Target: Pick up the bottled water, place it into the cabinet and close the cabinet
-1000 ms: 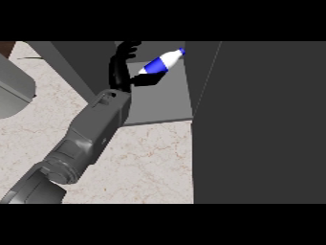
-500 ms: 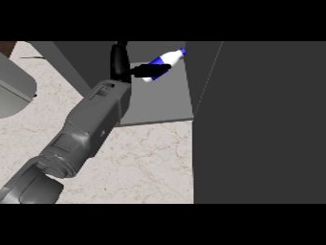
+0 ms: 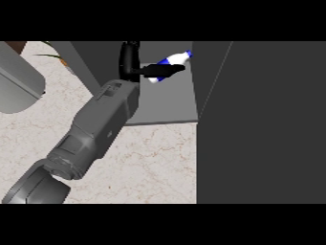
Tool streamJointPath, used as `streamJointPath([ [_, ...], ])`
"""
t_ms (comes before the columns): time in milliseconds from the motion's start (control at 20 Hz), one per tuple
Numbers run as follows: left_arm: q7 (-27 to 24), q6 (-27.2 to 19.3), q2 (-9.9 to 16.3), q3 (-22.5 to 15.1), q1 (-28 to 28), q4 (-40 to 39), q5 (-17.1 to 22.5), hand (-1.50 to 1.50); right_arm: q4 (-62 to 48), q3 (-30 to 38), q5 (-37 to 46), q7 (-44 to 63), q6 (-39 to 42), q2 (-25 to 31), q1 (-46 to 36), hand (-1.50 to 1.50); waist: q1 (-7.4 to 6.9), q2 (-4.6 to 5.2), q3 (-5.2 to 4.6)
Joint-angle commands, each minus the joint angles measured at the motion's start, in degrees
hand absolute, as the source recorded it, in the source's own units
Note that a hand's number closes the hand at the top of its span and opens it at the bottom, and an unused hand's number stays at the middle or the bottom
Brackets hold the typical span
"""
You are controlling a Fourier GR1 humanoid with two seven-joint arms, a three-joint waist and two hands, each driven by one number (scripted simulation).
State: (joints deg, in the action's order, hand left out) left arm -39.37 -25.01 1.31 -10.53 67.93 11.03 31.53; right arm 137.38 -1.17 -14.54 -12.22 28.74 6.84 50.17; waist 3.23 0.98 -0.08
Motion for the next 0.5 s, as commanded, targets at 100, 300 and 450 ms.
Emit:
streamJointPath([
  [100,-1.41,0.20,-1.27,-1.51,-4.33,4.68,0.88,-1.50,7.57,-1.61,-3.28,4.00,-1.01,-0.65,2.43,-1.50,-0.87,-0.76,0.04],
  [300,-1.66,0.23,-1.30,-5.48,-11.41,11.23,2.85,-1.50,5.67,-4.39,-0.47,4.01,-1.53,-2.21,2.38,-1.50,-1.34,-1.02,0.03],
  [450,2.53,0.55,-1.31,-7.05,-11.96,17.74,3.65,-1.50,4.87,-3.84,-0.05,4.34,-2.01,-1.98,0.98,-1.50,-2.50,-1.28,0.05],
])
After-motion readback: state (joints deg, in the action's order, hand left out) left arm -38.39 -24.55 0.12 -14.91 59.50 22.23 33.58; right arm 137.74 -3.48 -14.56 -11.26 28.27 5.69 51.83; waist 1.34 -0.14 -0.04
